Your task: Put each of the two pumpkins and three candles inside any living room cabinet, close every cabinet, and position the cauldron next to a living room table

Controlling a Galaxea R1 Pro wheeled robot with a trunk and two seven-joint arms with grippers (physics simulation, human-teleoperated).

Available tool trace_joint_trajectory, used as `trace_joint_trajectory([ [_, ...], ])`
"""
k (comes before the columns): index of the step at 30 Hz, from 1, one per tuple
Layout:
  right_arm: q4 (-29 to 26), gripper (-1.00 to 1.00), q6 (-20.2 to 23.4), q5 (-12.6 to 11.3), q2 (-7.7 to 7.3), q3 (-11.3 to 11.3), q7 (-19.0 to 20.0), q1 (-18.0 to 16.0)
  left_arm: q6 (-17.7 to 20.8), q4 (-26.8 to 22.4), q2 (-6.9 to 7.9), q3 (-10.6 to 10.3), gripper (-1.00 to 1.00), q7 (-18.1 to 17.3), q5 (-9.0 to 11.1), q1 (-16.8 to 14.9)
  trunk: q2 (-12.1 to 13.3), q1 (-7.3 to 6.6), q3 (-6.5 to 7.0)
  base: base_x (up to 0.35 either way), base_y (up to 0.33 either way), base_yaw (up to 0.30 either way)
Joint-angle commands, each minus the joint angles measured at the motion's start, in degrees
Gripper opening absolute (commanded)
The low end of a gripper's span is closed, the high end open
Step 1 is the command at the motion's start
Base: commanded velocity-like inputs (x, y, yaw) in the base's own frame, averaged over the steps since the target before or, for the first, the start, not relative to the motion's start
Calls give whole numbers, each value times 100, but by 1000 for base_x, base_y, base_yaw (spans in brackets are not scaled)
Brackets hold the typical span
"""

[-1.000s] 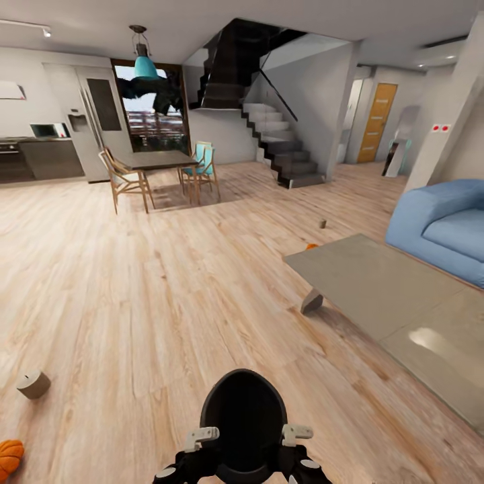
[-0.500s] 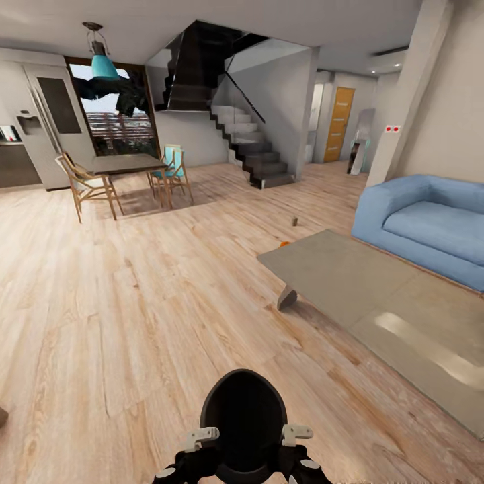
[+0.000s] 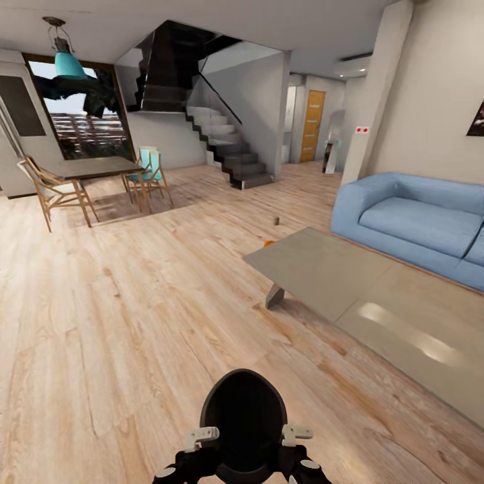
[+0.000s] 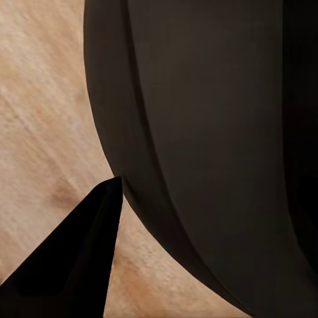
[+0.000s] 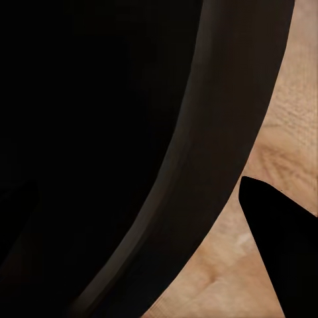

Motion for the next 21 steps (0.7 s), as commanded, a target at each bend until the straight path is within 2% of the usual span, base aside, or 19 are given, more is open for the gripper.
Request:
trace_joint_trajectory([
  [1, -11, -100, 25, -160, -6, -31, 154, -11, 29, -27, 14, -89, -100, -184, 94, 4, -3, -1, -4, 0, 251, -15],
  [10, -11, -100, 25, -151, -7, -26, 146, -11, 29, -27, 15, -93, -100, -183, 94, 3, -3, -1, -4, 93, 259, -2],
  [21, -17, -100, 34, -154, -7, -23, 149, -11, 31, -27, 15, -89, -100, -181, 94, 3, -3, -1, -4, 239, 228, 0],
])
